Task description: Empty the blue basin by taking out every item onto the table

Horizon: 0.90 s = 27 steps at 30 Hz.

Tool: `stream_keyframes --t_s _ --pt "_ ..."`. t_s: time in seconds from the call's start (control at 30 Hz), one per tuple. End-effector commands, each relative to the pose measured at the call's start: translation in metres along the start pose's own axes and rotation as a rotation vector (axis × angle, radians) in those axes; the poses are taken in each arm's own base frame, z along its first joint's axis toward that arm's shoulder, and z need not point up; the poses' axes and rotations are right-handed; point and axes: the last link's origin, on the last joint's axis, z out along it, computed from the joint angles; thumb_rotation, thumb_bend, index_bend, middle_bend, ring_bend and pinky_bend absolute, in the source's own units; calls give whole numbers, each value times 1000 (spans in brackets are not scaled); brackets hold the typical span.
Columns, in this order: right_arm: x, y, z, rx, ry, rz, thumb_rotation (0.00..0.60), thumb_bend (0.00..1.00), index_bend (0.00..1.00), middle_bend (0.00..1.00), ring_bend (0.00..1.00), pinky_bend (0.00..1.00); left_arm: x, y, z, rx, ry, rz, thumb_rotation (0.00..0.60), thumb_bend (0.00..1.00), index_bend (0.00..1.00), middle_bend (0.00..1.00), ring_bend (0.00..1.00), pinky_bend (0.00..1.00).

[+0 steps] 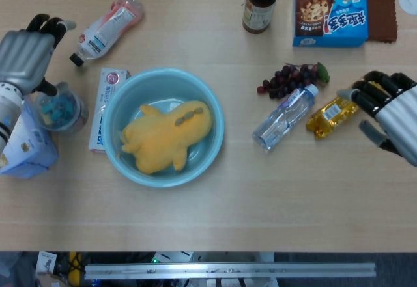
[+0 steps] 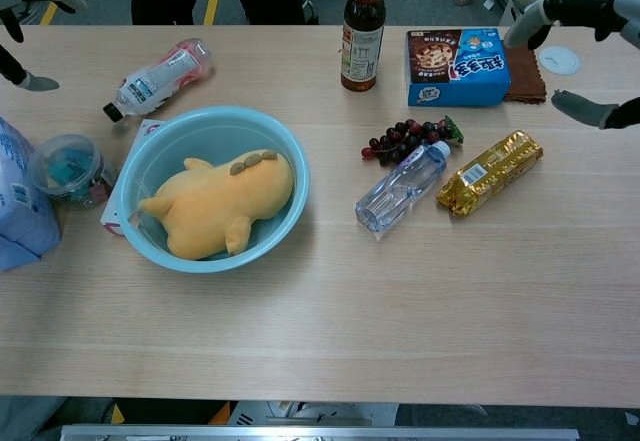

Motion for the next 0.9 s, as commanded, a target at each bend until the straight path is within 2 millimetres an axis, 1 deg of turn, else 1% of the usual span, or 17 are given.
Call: stream_keyframes --t_s 0.03,0.2,0.23,0.3,0.37,0.43,0.47,0.57,0.67,0.73,0.9 --pt "0 -3 4 10 -3 2 600 288 310 401 287 453 -5 -5 -13 3 -26 32 600 217 121 143 87 336" --pt "-1 0 2 -4 -4 -1 600 288 310 401 287 453 -20 -14 -23 29 -100 122 600 216 134 154 104 336" --pt "-1 1 1 -8 -1 -2 600 287 310 401 287 453 -23 -16 -25 37 -117 125 594 216 138 158 121 336" --pt "-1 2 0 -11 2 -1 600 288 310 401 287 453 -28 -17 -27 45 -147 117 559 216 142 169 160 338" --pt "0 3 -1 -12 6 -1 600 288 310 401 287 453 -34 -17 -30 45 -183 106 470 216 142 184 198 344" --pt "0 4 -2 -13 8 1 600 289 310 401 287 453 -40 -16 -33 38 -220 118 387 216 143 200 216 346" --pt "0 4 -3 -14 9 1 600 289 310 401 287 453 -43 -16 -34 33 -236 127 361 216 143 210 224 346" --pt "0 6 -4 -18 15 2 600 288 310 400 287 453 -52 -12 -39 15 -272 159 345 216 145 218 228 346" --pt "0 7 -5 -22 16 5 600 289 310 401 287 453 -59 -10 -43 5 -291 182 344 216 149 220 228 346" --pt "0 9 -6 -25 18 4 600 289 310 401 287 453 -68 -4 -48 -21 -326 187 343 215 153 221 228 346" --pt "0 11 -7 -28 22 9 600 289 310 401 287 453 -78 2 -51 -45 -368 212 341 215 154 223 228 346"
